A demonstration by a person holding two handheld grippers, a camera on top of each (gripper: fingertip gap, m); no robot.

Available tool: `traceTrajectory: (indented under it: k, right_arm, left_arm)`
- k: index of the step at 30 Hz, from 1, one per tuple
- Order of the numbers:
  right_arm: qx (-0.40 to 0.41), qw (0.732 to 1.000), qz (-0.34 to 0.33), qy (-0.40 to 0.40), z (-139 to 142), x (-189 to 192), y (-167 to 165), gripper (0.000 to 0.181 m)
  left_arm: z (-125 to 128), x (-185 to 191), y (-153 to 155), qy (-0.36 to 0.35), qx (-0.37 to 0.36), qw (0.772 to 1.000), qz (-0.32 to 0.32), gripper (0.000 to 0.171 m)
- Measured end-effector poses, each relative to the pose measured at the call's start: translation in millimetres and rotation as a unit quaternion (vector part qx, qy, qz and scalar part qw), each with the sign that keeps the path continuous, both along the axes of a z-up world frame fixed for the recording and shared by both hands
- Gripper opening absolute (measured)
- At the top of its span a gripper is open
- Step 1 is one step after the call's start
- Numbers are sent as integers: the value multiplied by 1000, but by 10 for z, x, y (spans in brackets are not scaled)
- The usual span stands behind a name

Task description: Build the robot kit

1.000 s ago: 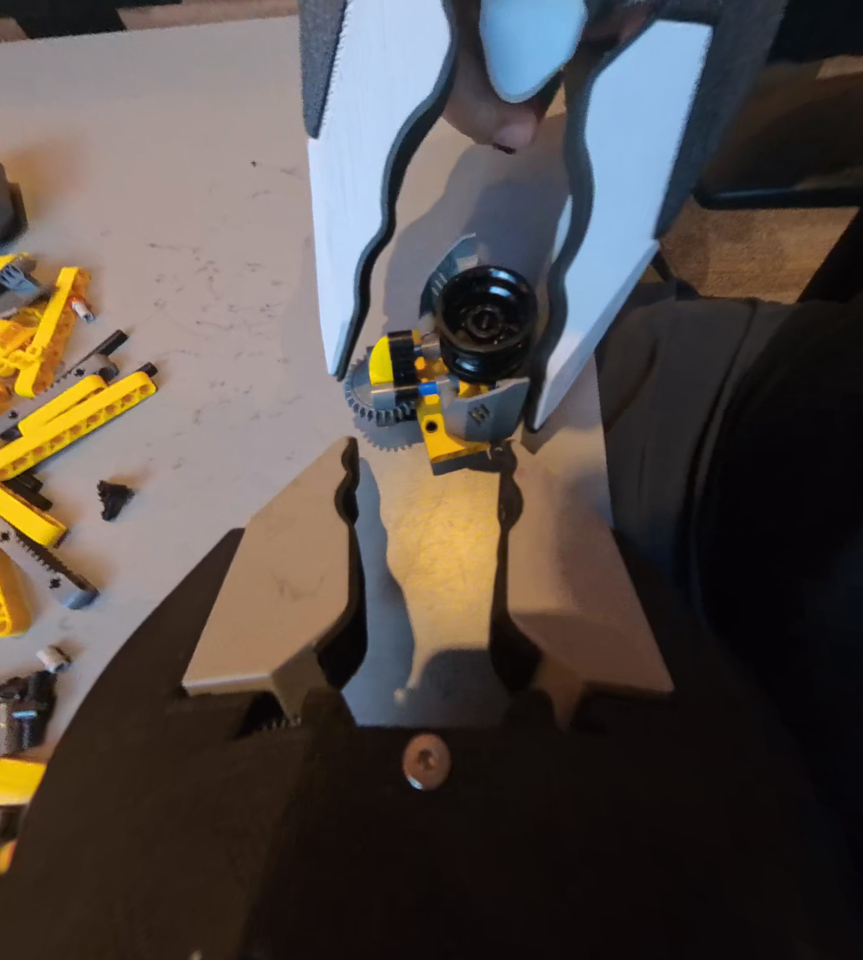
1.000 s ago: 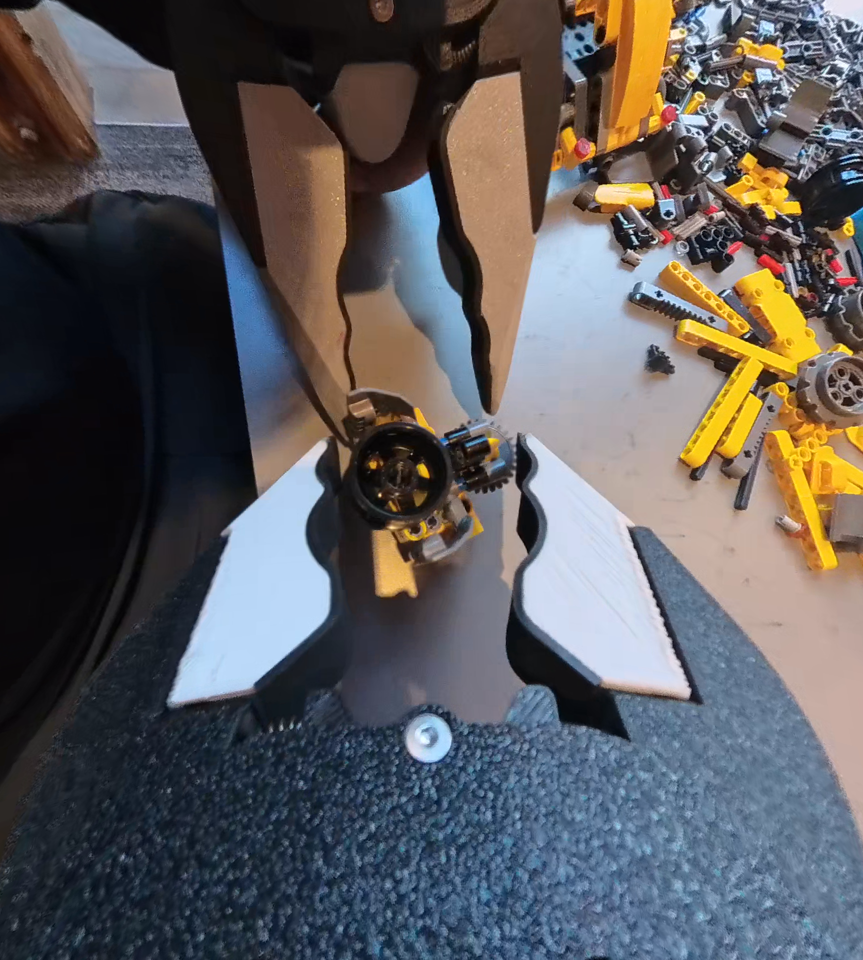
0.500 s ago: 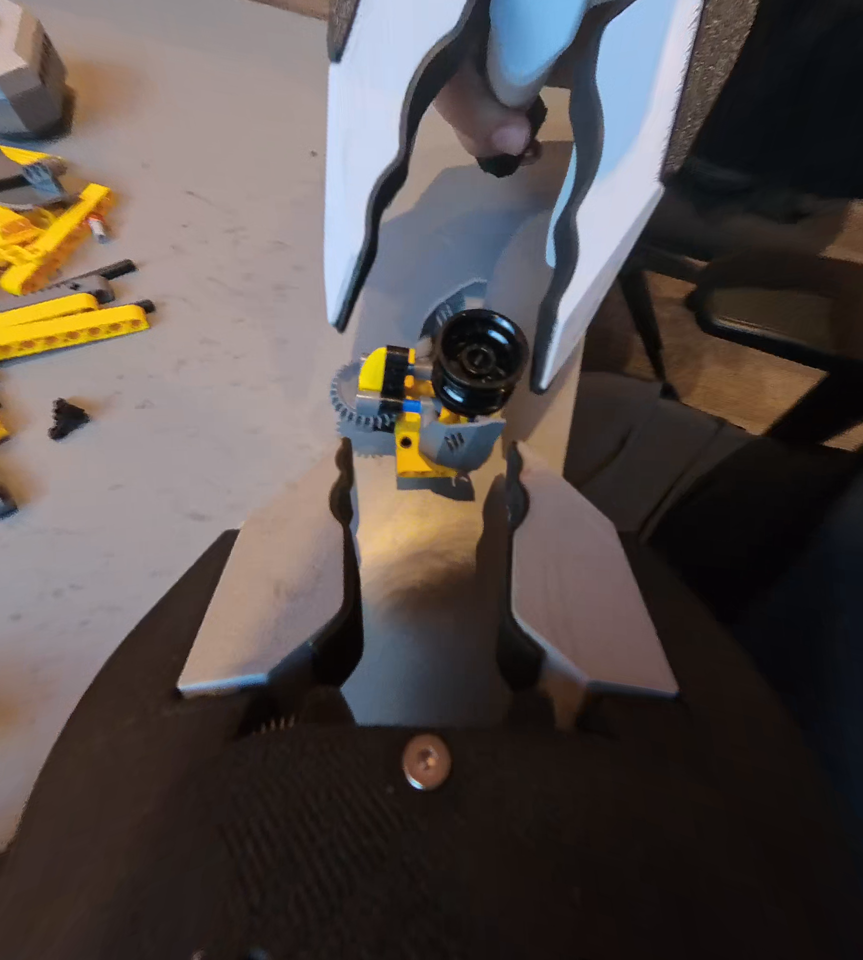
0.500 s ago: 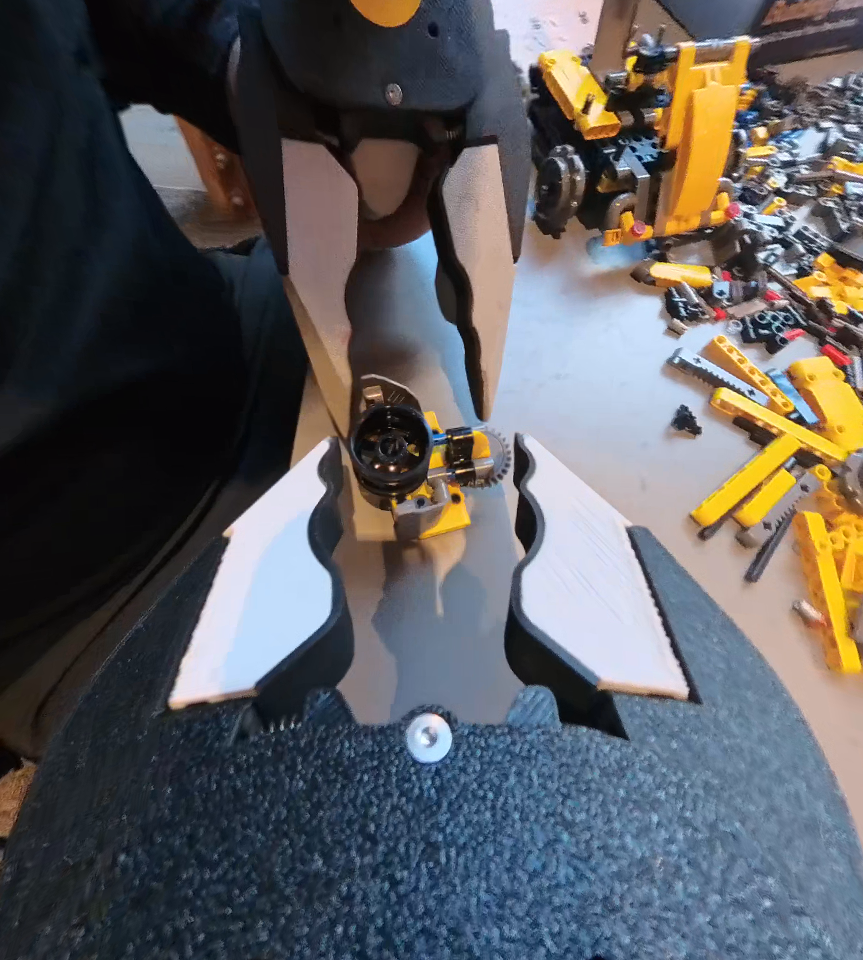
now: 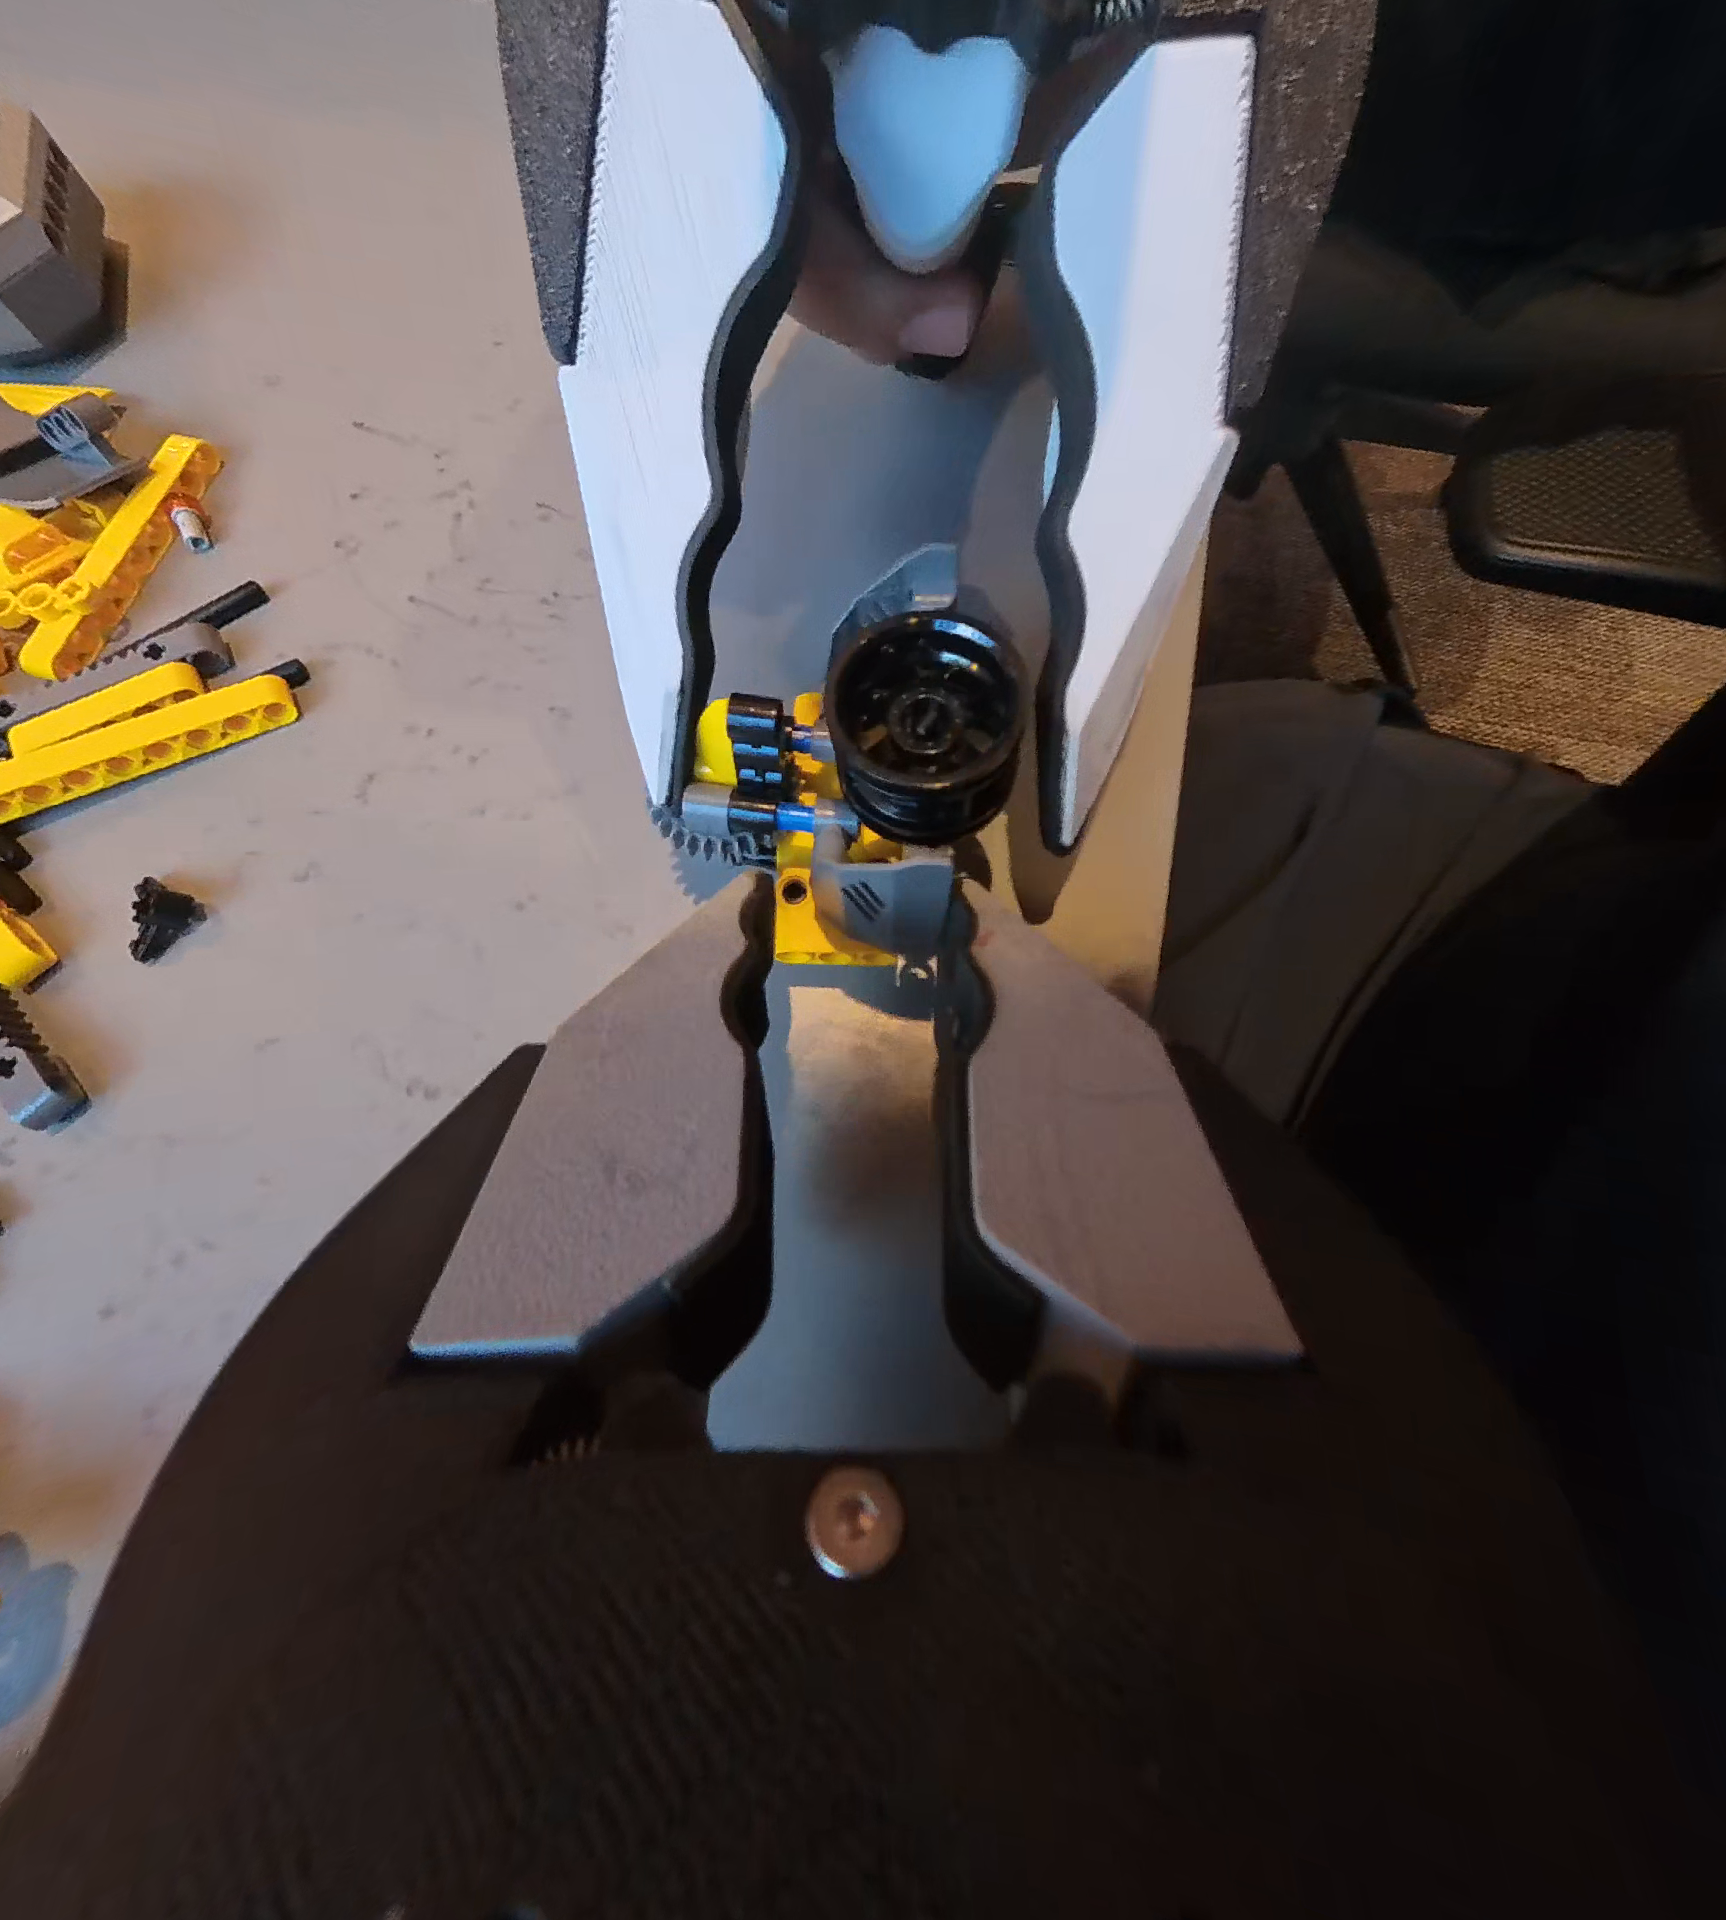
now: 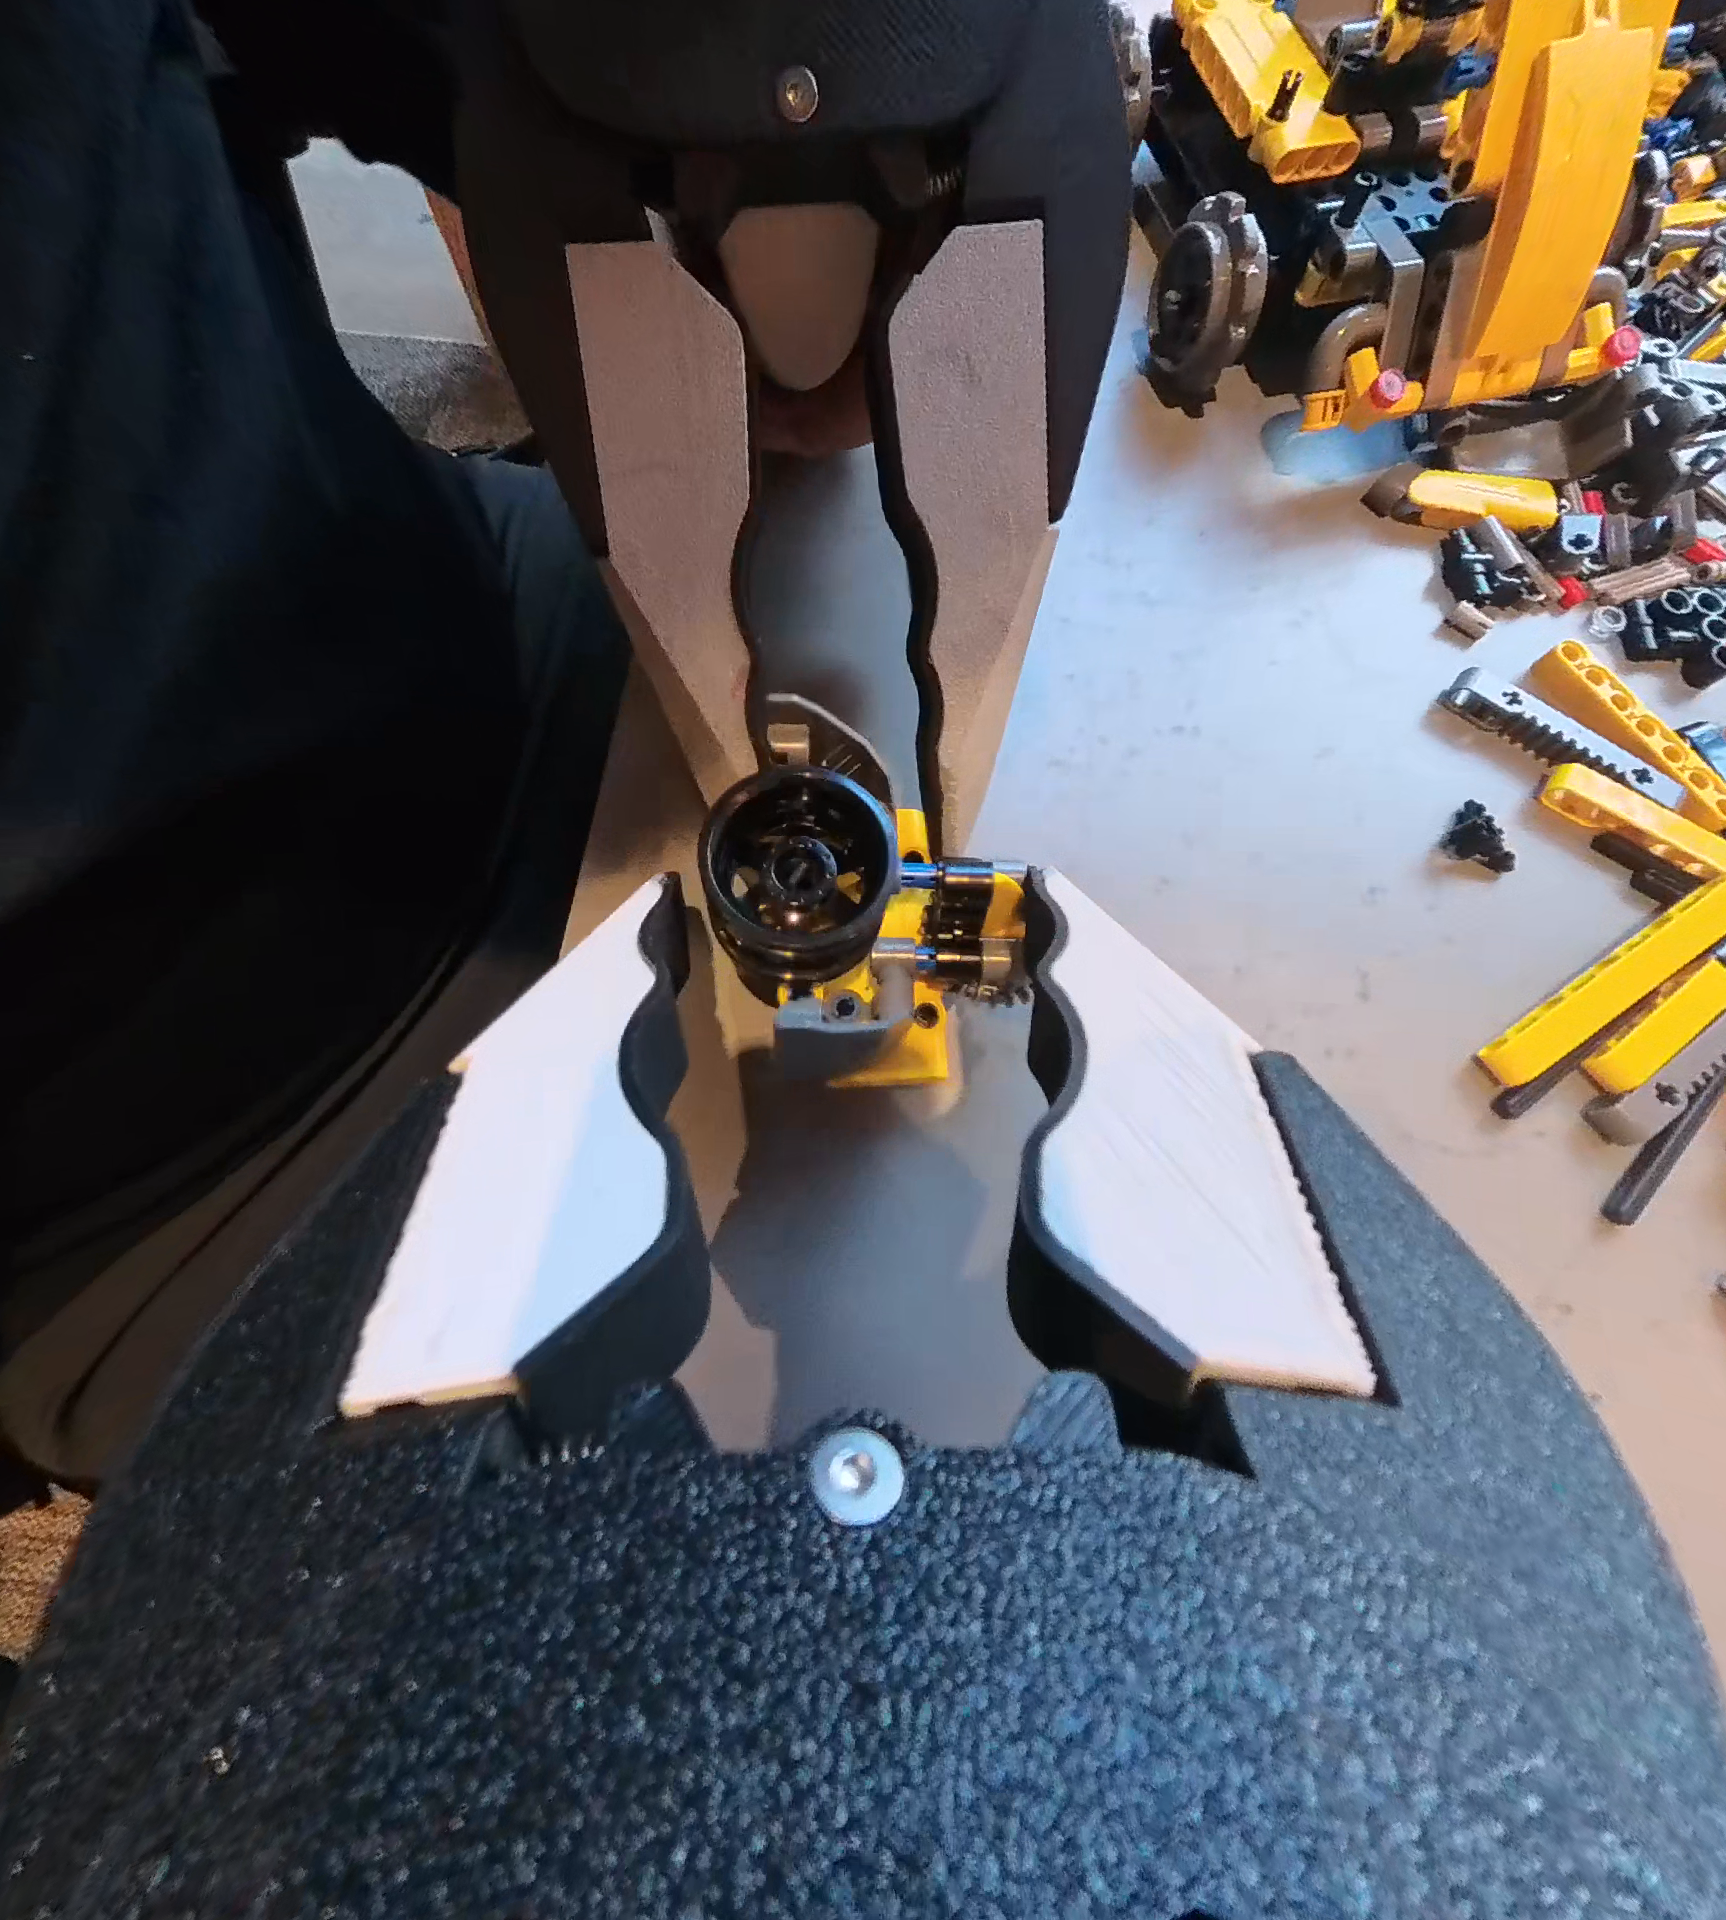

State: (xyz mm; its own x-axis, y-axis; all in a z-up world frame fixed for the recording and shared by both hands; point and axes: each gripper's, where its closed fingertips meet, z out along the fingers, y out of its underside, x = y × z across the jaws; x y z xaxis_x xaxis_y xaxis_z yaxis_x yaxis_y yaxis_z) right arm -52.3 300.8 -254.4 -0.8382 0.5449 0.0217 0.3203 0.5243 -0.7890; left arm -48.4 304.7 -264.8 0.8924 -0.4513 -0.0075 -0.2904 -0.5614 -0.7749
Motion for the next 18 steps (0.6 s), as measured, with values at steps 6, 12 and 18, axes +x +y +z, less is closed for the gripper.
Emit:
traceTrajectory:
  k: [6, 12, 18]
  right_arm:
    - [-13, 1000, 3, 0, 15, -13, -1, 60]
    - [-28, 1000, 10, -2, 31, -32, -25, 60]
    - [-44, 999, 14, -6, 30, -29, -47, 61]
  left_arm:
    - [-3, 8, 0, 12, 5, 1000, -11, 30]
    - [-4, 1, -8, 14, 6, 1000, -16, 30]
    - [-5, 8, -24, 16, 6, 999, -31, 30]
